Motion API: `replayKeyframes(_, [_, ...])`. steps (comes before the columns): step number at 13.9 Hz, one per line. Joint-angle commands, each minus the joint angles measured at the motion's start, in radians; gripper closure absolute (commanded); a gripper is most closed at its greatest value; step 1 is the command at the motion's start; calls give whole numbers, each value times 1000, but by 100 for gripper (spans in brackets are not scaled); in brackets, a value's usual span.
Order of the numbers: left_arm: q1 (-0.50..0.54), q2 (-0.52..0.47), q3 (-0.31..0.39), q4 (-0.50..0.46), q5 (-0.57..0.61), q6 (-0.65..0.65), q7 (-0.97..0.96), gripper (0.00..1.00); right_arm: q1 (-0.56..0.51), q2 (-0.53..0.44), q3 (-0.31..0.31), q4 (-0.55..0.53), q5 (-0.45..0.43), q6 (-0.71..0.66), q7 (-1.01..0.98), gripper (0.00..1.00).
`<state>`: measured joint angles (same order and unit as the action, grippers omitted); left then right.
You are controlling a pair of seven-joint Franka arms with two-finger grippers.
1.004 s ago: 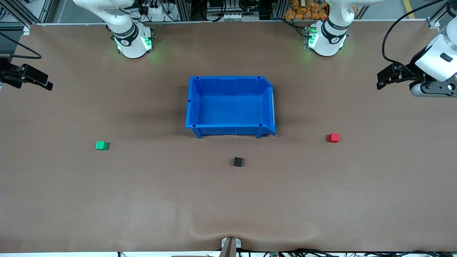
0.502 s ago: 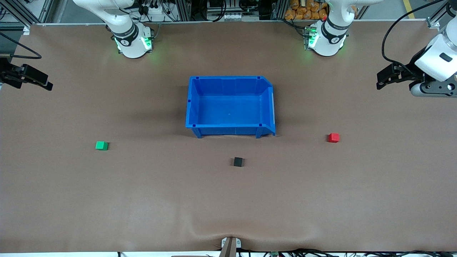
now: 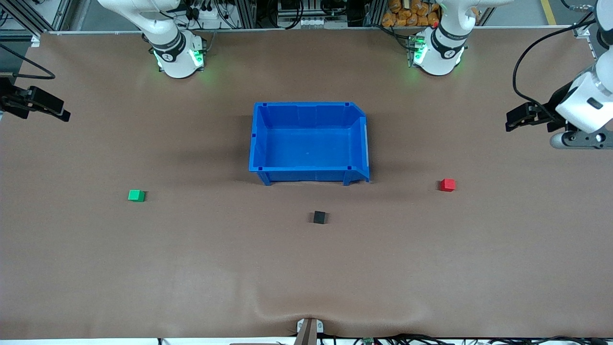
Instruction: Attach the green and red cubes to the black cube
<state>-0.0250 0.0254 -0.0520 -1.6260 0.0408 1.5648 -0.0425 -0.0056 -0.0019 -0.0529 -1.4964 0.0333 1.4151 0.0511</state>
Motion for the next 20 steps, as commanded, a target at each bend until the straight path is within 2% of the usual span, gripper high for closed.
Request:
replayKeyframes(1, [-4,48,-9,20,-5,17,-2,0,-22,5,5,-10,-9,10,-4,0])
replayKeyframes(4, [-4,50,-11,-29,-12,53,-2,0,-22,16,5,-11,-7,10,-2,0])
replayKeyframes(14, [-6,77,-26,-282,-12,331,0,0,-22,72,7,-13,7,19,-8,0])
replayKeyframes(20, [-7,149,-43,-304,-12,405,1,0,-16,129,7,-13,7,53,-8,0])
